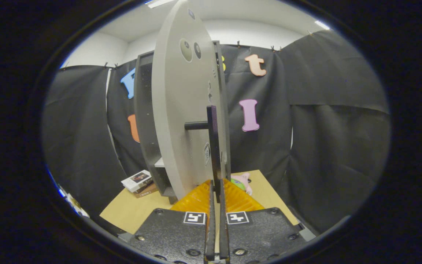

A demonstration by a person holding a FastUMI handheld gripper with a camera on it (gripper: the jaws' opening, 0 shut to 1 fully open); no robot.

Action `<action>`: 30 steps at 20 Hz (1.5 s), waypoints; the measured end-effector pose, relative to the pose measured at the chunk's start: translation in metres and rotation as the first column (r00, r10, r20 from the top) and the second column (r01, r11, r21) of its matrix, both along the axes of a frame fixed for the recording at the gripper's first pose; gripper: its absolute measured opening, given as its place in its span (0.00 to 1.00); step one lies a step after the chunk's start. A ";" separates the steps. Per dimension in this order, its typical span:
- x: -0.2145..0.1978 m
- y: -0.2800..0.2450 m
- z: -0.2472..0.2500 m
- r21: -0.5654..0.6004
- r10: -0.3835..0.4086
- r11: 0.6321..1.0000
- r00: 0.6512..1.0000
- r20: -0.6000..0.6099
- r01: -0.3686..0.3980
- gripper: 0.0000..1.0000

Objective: Open the shoe cabinet door, grab the shoes and put them into the shoe cabinet, then close the shoe cabinet door.

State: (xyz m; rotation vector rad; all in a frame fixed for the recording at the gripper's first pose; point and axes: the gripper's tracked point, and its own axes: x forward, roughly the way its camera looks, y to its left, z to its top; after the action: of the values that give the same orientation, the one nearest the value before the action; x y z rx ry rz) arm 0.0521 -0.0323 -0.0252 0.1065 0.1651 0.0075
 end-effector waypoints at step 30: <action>-0.059 -0.069 -0.045 -0.037 -0.173 0.985 0.983 -0.067 0.171 0.28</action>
State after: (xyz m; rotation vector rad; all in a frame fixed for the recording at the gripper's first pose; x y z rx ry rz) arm -0.0067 -0.1011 -0.0704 0.0899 0.2259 -0.1714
